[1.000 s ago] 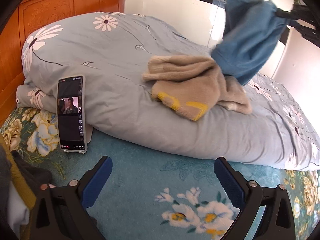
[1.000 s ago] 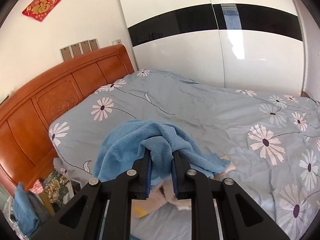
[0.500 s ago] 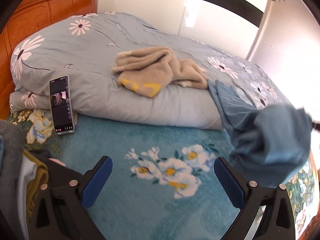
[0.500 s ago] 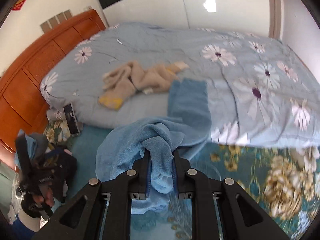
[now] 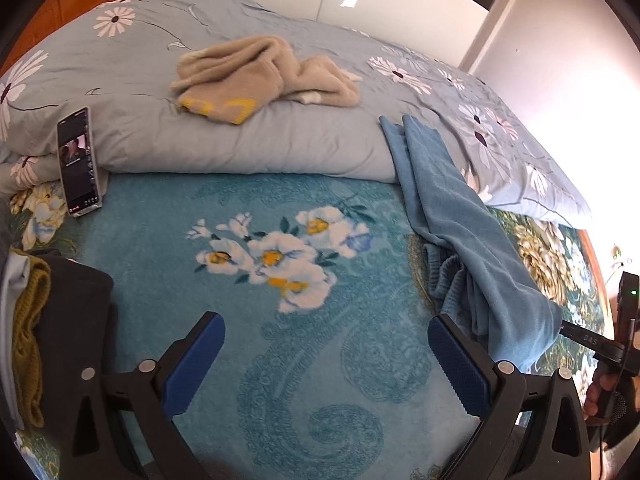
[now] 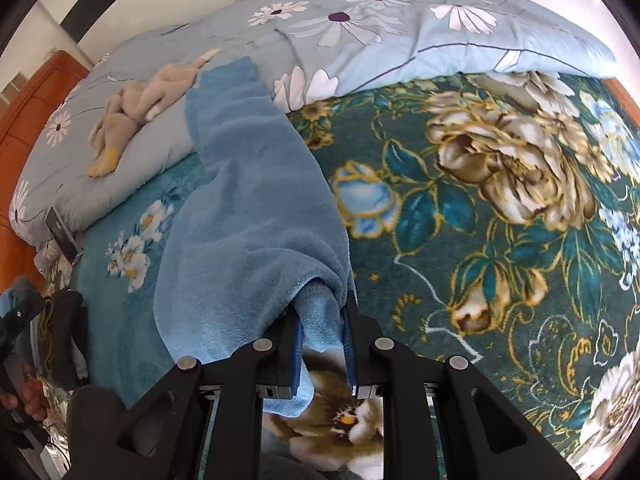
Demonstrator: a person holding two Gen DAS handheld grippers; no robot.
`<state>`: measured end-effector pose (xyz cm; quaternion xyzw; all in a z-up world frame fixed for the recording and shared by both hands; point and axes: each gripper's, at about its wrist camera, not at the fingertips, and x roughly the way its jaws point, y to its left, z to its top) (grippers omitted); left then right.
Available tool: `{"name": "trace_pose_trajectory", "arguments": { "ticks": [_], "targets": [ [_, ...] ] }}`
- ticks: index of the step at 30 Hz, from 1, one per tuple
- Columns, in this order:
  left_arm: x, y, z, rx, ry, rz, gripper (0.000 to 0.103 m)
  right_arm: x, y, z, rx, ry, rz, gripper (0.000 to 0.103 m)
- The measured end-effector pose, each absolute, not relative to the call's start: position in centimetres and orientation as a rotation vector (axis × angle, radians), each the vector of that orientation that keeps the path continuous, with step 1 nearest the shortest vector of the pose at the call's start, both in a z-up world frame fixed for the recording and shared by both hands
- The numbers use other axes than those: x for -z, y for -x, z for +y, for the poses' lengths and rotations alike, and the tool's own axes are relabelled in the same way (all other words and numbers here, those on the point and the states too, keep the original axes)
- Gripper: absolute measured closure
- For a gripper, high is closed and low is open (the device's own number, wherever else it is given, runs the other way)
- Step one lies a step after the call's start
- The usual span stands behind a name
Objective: Fold clothes
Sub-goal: 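Lay the light blue garment flat on the teal blanket with the right gripper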
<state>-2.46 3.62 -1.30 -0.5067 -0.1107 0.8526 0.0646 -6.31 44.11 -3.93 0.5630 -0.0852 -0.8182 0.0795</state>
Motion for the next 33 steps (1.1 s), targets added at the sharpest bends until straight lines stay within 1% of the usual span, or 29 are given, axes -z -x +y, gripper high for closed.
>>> {"name": "trace_pose_trajectory", "arguments": {
  "ticks": [4, 12, 16, 18, 21, 22, 25, 29, 32, 33],
  "targets": [
    [2.1, 3.3, 5.3, -2.522, 1.547, -0.327, 0.0, 3.0, 6.2, 44.9, 2.462, -1.684, -0.201, 0.08],
    [4.9, 5.1, 9.3, -2.408, 1.572, -0.269, 0.0, 1.1, 6.1, 46.5, 2.489, -1.679, -0.093, 0.078],
    [6.3, 5.9, 11.2, -2.359, 1.574, -0.253, 0.0, 0.0, 9.3, 45.1, 2.528, -1.633, -0.026, 0.076],
    [7.0, 6.3, 12.0, -2.343, 1.579, -0.256, 0.0, 0.7, 11.8, 41.9, 2.478, -1.619, 0.042, 0.074],
    [8.0, 6.9, 12.9, -2.325, 1.606, -0.269, 0.0, 3.0, 15.6, 36.1, 2.336, -1.604, 0.069, 0.066],
    [8.2, 7.0, 13.1, -2.318, 1.613, -0.269, 0.0, 4.0, 16.6, 34.7, 2.301, -1.624, 0.093, 0.065],
    [8.5, 6.9, 14.0, -2.31, 1.612, -0.225, 0.0, 7.0, 19.3, 30.6, 2.197, -1.68, 0.164, 0.065],
    [9.1, 7.0, 15.0, -2.296, 1.612, -0.174, 0.0, 8.8, 20.1, 28.6, 2.164, -1.703, 0.282, 0.065],
    [9.3, 7.5, 15.6, -2.259, 1.61, -0.199, 0.001, 9.5, 20.4, 28.6, 2.156, -1.721, 0.312, 0.065],
    [9.3, 7.7, 15.8, -2.248, 1.608, -0.211, 0.001, 9.5, 20.5, 28.8, 2.159, -1.726, 0.296, 0.065]
  ]
}}
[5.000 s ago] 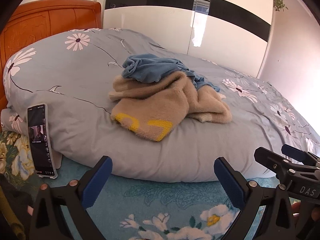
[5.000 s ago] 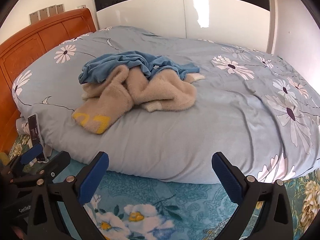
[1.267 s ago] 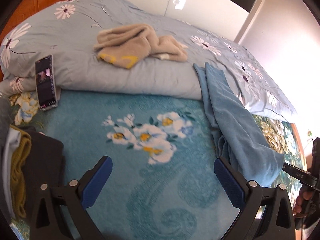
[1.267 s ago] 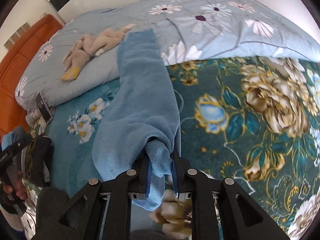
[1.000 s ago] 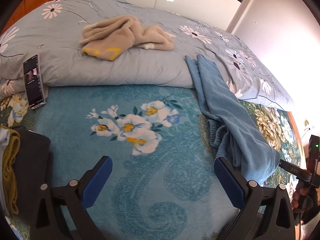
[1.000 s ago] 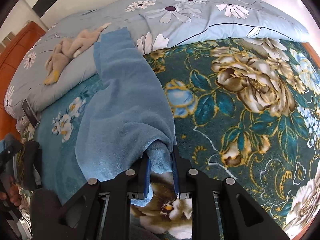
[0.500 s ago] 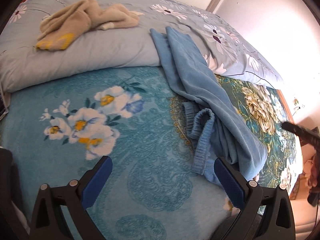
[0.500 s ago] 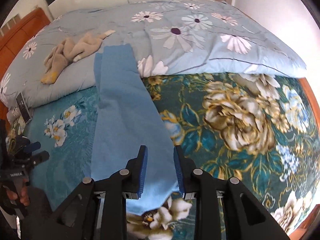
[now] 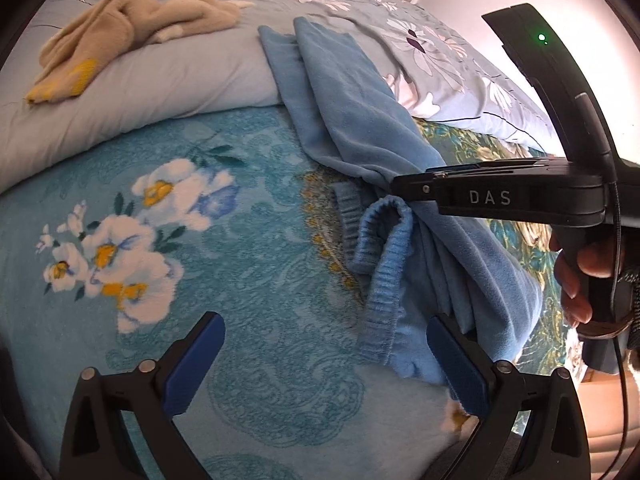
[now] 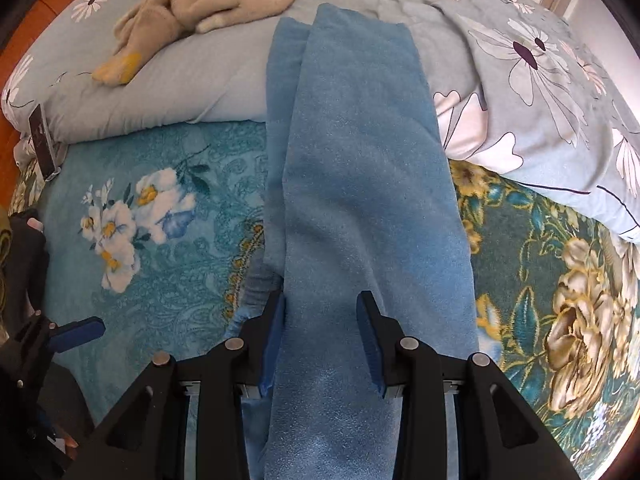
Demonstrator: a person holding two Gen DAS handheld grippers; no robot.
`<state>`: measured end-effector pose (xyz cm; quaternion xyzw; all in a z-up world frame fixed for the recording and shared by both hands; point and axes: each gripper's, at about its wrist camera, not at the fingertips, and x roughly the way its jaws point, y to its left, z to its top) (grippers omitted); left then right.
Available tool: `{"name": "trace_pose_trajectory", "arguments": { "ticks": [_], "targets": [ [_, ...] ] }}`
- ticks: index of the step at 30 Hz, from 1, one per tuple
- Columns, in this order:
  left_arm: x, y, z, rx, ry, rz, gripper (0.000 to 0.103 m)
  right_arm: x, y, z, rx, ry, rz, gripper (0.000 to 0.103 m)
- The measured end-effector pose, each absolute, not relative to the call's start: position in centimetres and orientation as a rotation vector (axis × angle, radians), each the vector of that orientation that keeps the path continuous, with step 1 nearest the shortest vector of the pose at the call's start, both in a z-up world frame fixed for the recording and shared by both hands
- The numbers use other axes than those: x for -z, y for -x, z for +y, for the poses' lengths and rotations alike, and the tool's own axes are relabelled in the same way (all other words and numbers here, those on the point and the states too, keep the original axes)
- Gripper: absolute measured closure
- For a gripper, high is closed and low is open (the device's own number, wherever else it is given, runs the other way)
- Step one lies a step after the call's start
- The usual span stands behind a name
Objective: Fold clothes
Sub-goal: 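Lay the light blue garment flat on the teal blanket with the right gripper, then grasp the garment's ribbed waistband with the left gripper while the right gripper holds the other end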
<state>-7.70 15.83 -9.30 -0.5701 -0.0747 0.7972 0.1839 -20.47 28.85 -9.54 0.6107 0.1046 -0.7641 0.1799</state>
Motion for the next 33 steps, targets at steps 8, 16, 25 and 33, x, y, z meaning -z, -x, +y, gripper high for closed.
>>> {"name": "trace_pose_trajectory", "arguments": {
  "ticks": [8, 16, 25, 33],
  "targets": [
    [10.1, 9.6, 17.1, -2.16, 1.608, -0.329, 0.0, 6.1, 19.5, 36.6, 2.354, -1.633, 0.02, 0.101],
    [11.9, 11.5, 17.8, -2.083, 1.686, -0.465, 0.001, 0.5, 15.8, 50.3, 2.71, -1.457, -0.373, 0.101],
    [12.9, 11.0, 19.3, -2.01, 1.744, -0.456, 0.002, 3.7, 5.2, 66.8, 2.969, -1.529, -1.026, 0.101],
    [13.0, 11.4, 21.1, -1.954, 1.753, -0.448, 0.011, 7.2, 2.5, 67.8, 2.864, -1.655, -1.095, 0.101]
  ]
}}
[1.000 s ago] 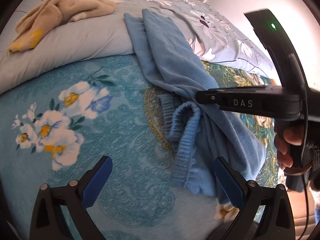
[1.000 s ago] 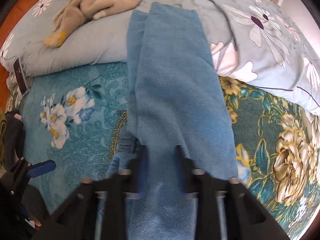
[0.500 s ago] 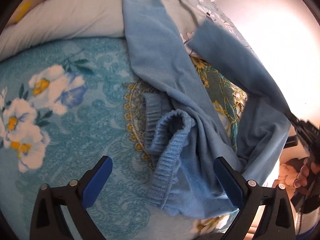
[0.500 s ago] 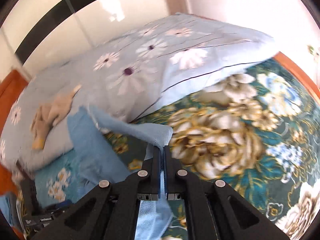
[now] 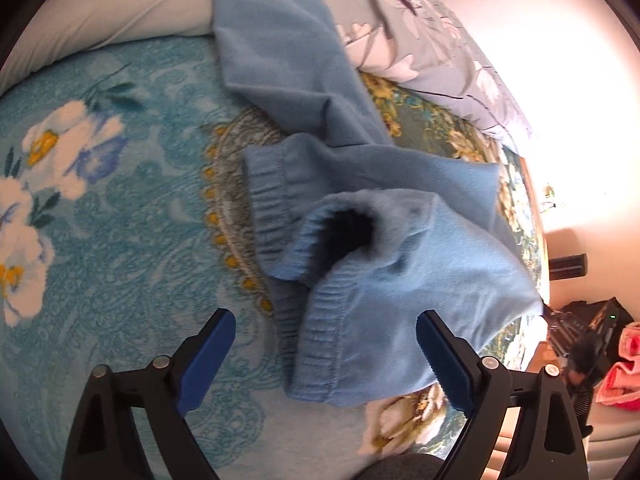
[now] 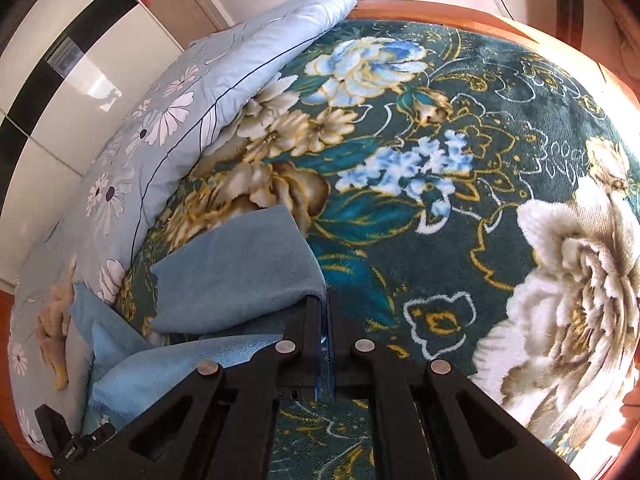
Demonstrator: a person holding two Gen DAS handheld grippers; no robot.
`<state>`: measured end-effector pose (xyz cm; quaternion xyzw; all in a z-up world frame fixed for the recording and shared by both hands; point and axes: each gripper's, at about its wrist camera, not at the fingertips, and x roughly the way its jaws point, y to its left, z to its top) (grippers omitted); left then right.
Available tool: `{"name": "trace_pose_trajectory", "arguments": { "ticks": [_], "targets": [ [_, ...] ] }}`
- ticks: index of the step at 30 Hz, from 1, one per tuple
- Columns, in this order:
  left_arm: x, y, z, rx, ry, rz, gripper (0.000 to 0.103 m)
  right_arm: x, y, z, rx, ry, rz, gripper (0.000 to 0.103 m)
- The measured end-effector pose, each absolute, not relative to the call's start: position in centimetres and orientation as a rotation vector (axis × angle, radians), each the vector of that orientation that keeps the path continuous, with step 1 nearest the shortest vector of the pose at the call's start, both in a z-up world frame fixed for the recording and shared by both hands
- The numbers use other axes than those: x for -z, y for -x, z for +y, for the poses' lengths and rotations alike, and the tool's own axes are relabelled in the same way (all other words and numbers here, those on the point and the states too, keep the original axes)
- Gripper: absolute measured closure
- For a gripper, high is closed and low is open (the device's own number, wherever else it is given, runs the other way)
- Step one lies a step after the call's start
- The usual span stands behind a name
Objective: Fold clothes
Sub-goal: 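Grasp the garment's ribbed waistband with the left gripper while the right gripper holds the other end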
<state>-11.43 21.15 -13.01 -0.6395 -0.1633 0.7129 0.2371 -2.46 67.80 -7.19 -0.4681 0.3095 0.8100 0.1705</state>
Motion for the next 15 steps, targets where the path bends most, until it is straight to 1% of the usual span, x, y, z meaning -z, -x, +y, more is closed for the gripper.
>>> {"name": "trace_pose_trajectory", "arguments": {
  "ticks": [3, 5, 6, 9, 10, 13, 15],
  "targets": [
    [12.7, 11.9, 21.8, -1.945, 1.737, -0.427, 0.014, 7.5, 2.6, 68.0, -2.307, 1.341, 0.89, 0.101],
    [12.5, 12.3, 22.2, -1.938, 1.727, -0.413, 0.024, 7.6, 2.6, 67.8, -2.313, 1.341, 0.9, 0.101],
    [12.4, 12.5, 22.4, -1.935, 1.722, -0.406, 0.027, 7.7, 2.6, 67.8, -2.315, 1.343, 0.906, 0.1],
    [12.1, 13.0, 23.1, -1.925, 1.706, -0.386, 0.029, 7.9, 2.8, 67.7, -2.322, 1.351, 0.919, 0.1],
    [12.1, 13.2, 23.3, -1.922, 1.701, -0.379, 0.031, 8.0, 2.8, 67.7, -2.323, 1.356, 0.923, 0.1],
    [11.3, 13.6, 23.4, -1.942, 1.675, -0.343, 0.048, 8.2, 3.0, 67.8, -2.326, 1.368, 0.928, 0.1],
    [10.8, 14.0, 23.5, -1.946, 1.662, -0.328, 0.048, 8.3, 3.1, 67.9, -2.329, 1.371, 0.936, 0.1]
  ]
}}
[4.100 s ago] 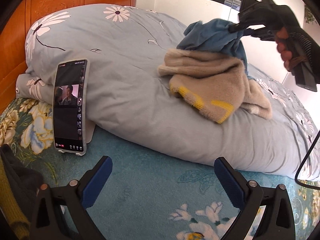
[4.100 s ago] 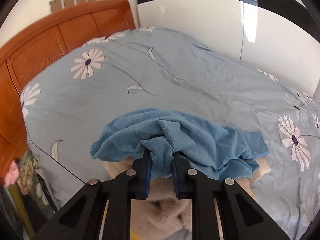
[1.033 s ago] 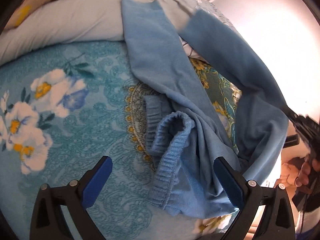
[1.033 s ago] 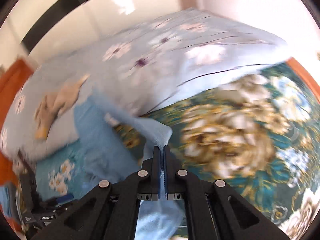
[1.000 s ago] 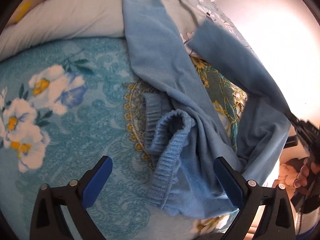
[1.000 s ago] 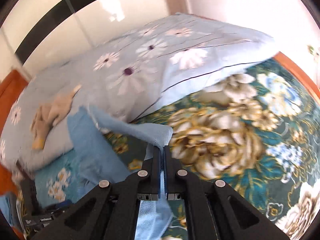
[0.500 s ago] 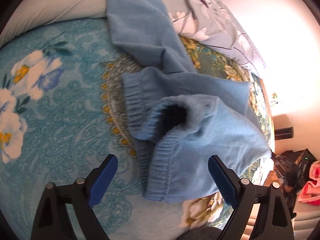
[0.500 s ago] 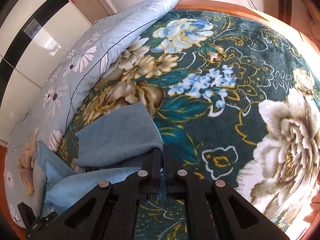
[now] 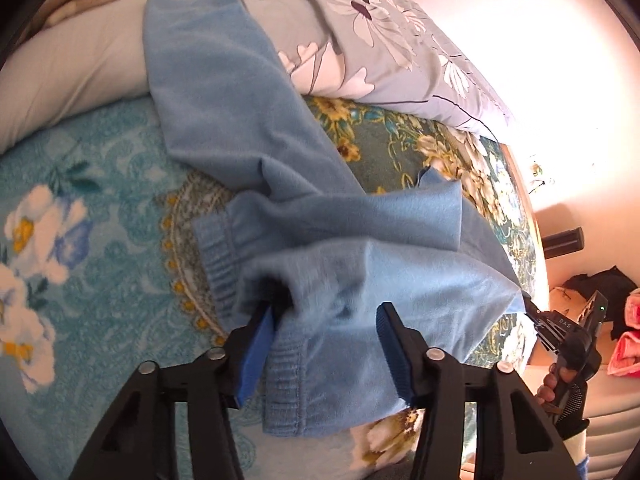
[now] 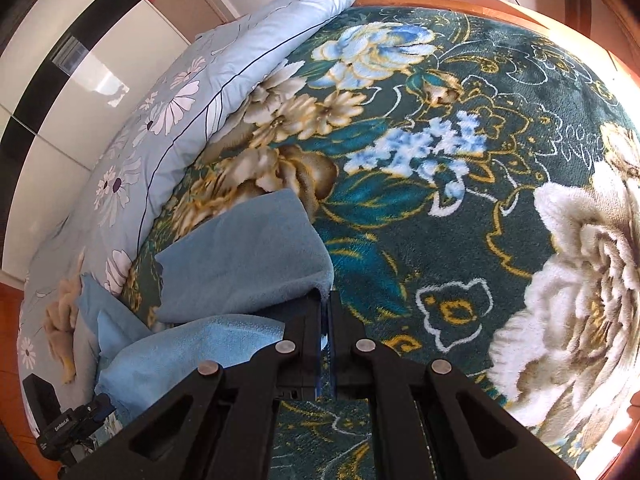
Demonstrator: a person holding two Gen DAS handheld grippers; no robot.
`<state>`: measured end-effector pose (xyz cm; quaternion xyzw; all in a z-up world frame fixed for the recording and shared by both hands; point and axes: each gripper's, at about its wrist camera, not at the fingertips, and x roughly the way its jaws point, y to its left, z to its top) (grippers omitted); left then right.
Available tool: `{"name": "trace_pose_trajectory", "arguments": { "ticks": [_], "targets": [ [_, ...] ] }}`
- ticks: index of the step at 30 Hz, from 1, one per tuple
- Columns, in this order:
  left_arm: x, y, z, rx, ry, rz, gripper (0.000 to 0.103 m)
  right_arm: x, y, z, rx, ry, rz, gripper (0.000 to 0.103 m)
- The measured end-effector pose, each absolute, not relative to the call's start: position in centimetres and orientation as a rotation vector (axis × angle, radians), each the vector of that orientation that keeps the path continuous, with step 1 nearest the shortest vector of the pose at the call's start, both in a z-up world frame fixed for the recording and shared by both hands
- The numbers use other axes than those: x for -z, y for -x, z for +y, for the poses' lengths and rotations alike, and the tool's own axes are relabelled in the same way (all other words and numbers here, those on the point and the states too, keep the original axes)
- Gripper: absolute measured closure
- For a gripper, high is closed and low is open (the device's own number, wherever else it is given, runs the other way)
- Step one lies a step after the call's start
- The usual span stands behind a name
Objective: Fold clothes
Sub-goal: 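Grasp the garment's ribbed waistband with the left gripper while the right gripper holds the other end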
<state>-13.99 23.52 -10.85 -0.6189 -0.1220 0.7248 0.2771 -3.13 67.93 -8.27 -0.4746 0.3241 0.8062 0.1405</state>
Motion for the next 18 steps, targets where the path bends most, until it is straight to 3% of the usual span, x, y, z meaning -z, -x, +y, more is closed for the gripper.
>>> {"name": "trace_pose_trajectory", "arguments": {
  "ticks": [3, 5, 7, 11, 18],
  "targets": [
    [10.7, 14.7, 23.9, -1.942, 1.665, -0.316, 0.058, 8.4, 3.3, 68.1, -2.332, 1.375, 0.948, 0.1],
    [10.6, 14.9, 23.9, -1.938, 1.663, -0.325, 0.078, 8.5, 3.5, 68.3, -2.334, 1.377, 0.956, 0.1],
    [10.4, 14.9, 23.7, -1.933, 1.654, -0.361, 0.09, 8.5, 3.6, 68.4, -2.336, 1.38, 0.964, 0.1],
    [8.9, 14.3, 22.9, -1.97, 1.601, -0.416, 0.096, 8.4, 3.7, 68.6, -2.347, 1.386, 0.99, 0.1],
    [2.0, 13.6, 18.6, -2.111, 1.399, -0.492, 0.097, 6.3, 2.8, 66.2, -2.448, 1.42, 0.979, 0.1]
  ]
}}
